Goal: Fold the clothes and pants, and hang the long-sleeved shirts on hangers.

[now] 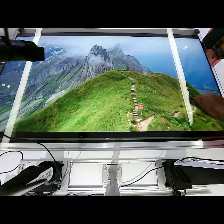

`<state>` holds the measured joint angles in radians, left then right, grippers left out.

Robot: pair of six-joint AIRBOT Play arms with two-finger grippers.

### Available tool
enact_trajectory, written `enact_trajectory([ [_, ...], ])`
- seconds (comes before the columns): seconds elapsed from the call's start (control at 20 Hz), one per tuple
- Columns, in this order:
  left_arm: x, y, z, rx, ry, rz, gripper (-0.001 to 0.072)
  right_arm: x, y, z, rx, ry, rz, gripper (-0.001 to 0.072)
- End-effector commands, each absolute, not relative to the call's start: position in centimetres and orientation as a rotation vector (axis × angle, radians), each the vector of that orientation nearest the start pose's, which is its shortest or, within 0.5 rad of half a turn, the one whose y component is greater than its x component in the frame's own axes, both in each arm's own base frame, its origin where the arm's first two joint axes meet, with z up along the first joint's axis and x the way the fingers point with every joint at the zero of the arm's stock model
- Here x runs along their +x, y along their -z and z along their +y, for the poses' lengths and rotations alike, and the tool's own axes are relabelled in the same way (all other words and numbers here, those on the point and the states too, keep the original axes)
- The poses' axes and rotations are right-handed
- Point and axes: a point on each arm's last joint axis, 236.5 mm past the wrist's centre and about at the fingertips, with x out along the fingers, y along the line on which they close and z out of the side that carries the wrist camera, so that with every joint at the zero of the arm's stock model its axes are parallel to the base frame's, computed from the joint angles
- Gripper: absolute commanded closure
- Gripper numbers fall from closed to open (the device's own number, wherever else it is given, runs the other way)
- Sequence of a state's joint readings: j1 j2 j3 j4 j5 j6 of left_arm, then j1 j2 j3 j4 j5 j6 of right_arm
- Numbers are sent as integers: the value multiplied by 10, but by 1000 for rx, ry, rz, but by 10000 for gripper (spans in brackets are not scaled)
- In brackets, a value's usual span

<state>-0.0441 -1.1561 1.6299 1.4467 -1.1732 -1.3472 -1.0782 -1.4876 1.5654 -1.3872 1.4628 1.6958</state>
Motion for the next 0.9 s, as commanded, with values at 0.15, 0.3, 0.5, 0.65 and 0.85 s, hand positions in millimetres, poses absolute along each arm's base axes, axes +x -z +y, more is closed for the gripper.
enact_trajectory([
  [0.15,421,-259,-34,158,177,676,692,153,-32,-345,977,1037,1289,637],
  [0.3,422,-257,-34,158,178,680,693,153,-31,-342,978,1022,1302,104],
  [0.5,422,-257,-34,158,178,680,692,171,-32,-334,932,875,1304,281],
  [0.65,422,-257,-34,158,178,681,692,232,-46,-308,922,629,1210,696],
  [0.85,422,-257,-34,158,178,681,692,329,-93,-253,692,357,1137,697],
])
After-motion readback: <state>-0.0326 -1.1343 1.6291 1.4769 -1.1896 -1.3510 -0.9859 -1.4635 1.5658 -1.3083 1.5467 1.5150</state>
